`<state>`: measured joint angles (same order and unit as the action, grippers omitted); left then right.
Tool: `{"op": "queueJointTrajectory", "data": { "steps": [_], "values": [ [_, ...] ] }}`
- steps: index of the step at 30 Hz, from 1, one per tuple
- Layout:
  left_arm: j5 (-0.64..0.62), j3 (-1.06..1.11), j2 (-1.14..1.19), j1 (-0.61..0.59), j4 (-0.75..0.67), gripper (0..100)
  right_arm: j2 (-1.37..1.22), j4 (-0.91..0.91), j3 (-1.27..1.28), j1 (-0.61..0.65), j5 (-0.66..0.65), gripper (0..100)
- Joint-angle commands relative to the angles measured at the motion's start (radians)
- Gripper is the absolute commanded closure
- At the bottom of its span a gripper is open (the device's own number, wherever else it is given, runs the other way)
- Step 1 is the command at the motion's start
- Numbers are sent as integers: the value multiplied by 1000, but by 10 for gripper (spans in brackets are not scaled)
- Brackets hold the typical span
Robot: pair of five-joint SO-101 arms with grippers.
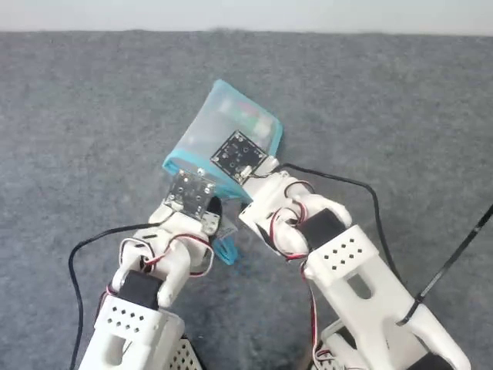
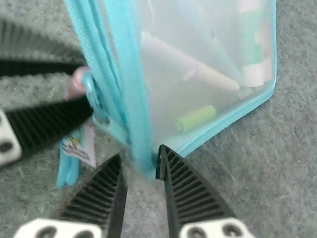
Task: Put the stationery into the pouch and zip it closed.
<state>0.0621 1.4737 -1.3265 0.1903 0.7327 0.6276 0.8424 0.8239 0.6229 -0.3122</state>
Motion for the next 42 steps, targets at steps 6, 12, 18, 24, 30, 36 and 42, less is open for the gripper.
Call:
{"op": "queueJointTrajectory", "data": {
  "steps": [6,12,18,24,30,36,42],
  "values": [
    [37,-62,8,-132,-18,989,1,-5,6,-67,-41,993],
    [37,-62,8,-121,-17,989,8,-5,21,-45,-40,992],
    [58,-147,8,-121,75,989,15,-171,124,111,-41,869],
    [72,-185,8,-118,140,989,4,-286,132,147,-43,752],
    [120,-200,8,-103,175,990,2,-315,129,139,-173,779],
    [129,-361,8,-101,356,991,2,-311,129,139,-180,782],
    [124,-476,15,-101,446,991,36,-309,147,133,-135,782]
  ]
}}
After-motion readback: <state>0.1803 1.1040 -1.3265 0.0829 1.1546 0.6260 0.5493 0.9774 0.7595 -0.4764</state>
